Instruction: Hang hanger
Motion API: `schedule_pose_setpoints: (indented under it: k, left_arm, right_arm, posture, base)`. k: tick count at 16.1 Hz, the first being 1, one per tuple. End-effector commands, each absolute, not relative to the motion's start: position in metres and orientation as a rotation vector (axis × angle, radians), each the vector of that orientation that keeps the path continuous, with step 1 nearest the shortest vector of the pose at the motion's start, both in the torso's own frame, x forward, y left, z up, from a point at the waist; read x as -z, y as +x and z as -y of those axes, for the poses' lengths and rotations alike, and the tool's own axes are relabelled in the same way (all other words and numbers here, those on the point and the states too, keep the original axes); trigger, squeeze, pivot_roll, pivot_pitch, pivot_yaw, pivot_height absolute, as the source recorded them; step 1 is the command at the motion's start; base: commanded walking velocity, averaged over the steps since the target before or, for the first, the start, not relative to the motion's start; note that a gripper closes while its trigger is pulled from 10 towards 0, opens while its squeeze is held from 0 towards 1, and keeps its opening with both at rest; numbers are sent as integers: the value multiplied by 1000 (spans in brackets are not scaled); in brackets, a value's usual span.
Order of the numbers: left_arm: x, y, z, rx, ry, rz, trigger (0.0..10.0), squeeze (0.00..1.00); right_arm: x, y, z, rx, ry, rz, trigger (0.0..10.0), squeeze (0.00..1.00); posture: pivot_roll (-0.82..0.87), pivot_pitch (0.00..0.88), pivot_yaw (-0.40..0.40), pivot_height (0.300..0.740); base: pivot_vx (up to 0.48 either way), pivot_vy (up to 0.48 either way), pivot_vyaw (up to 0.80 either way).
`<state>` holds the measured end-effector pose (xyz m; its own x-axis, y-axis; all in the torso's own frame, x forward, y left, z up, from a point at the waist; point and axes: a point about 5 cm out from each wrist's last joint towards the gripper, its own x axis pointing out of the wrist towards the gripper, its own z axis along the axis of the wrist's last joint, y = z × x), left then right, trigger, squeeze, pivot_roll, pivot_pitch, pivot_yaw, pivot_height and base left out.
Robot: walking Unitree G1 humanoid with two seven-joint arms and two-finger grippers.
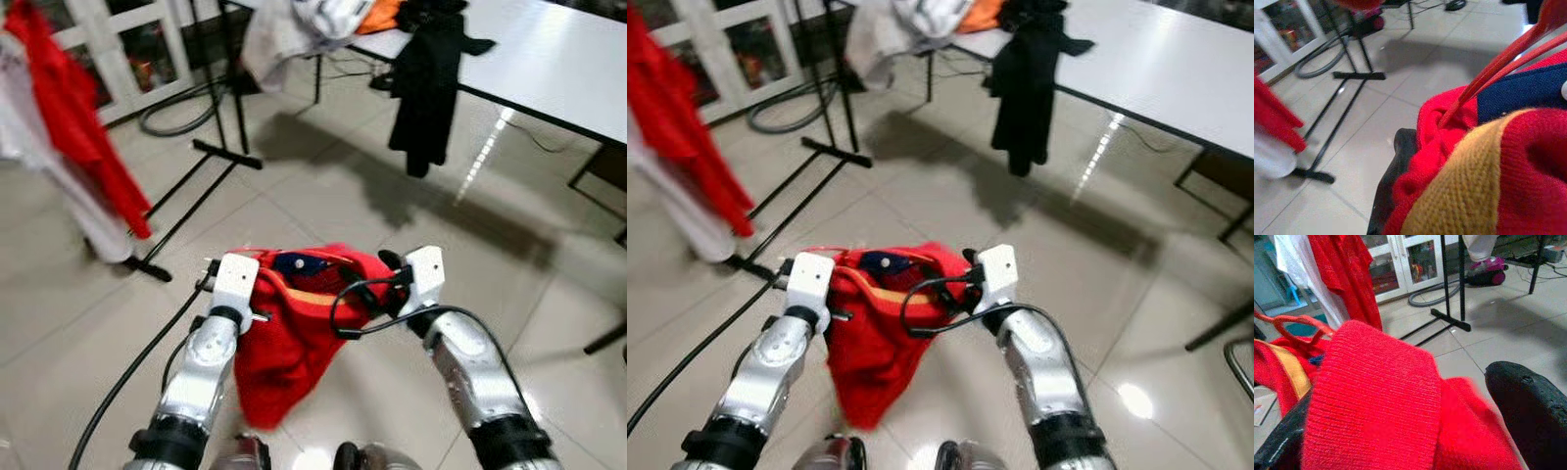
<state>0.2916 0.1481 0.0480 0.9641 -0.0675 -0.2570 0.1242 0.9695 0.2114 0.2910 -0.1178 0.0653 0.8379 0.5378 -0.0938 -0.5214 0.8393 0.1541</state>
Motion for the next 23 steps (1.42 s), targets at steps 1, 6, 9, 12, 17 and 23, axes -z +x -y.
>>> schedule_pose_setpoints:
  k: [1,6,9,12,17,23]
  left_arm:
    - [-60,295,-153,47,213,-189,10000,0]
    - [-60,294,-149,39,245,-192,10000,0]
    - [-58,293,-151,13,251,-212,10000,0]
    - [-58,293,-150,2,253,-212,10000,0]
    - [-53,291,-159,-16,215,-212,10000,0]
    - [-54,280,-191,-145,129,-208,10000,0]
  right_arm:
    - [-60,291,122,-530,104,-161,10000,169]
    - [-57,291,121,-526,127,-164,10000,212]
    - [-56,293,118,-532,130,-168,10000,227]
    - [-54,293,115,-553,149,-177,10000,243]
    - [-53,296,114,-551,153,-179,10000,235]
    - [-51,296,117,-528,164,-159,10000,235]
  posture:
    - [-93,129,-15,740]
    - [-89,128,-15,740]
    - [-82,127,-17,740]
    - [-74,128,-25,740]
    - [-58,119,-35,740]
    - [-38,132,-40,740]
  base:
    - [0,-480,0]
    - [0,-480,494]
    - [0,-480,458]
    - [0,-480,433]
    - [0,-288,83]
    - [0,0,0]
